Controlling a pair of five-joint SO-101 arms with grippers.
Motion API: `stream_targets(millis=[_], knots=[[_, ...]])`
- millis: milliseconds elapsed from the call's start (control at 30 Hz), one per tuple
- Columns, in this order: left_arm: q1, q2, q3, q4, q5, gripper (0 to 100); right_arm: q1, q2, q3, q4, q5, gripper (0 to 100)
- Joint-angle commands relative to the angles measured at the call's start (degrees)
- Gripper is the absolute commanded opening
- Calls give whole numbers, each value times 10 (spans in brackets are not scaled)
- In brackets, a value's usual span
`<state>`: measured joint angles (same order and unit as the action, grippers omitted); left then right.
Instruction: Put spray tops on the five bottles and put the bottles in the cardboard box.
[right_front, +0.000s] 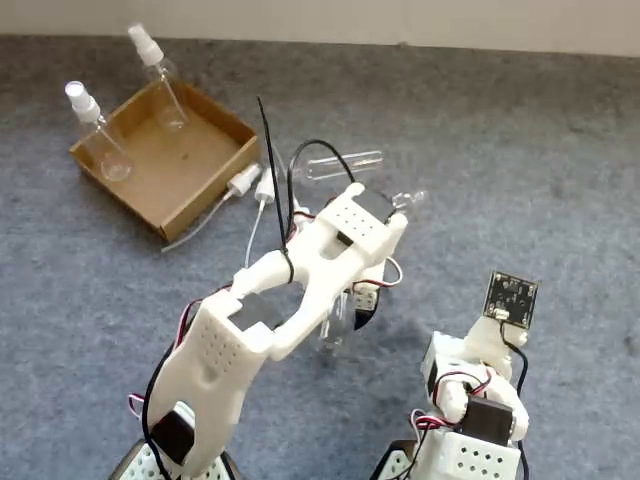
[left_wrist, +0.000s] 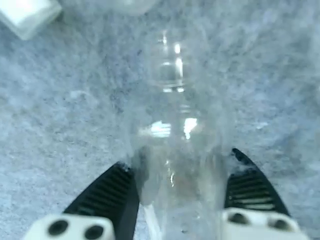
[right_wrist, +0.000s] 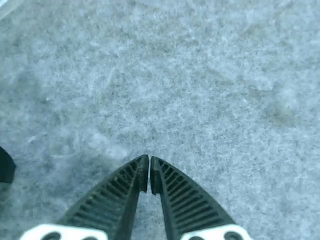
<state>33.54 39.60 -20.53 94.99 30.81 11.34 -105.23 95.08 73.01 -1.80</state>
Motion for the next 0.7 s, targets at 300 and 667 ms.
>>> stream_targets(millis=[300,667], knots=[[-5,-255,-77,58,4,91,7,0,95,-10,-4,5],[-54,-584,-36,58,-409,91,7,0,95,-10,-4,5]])
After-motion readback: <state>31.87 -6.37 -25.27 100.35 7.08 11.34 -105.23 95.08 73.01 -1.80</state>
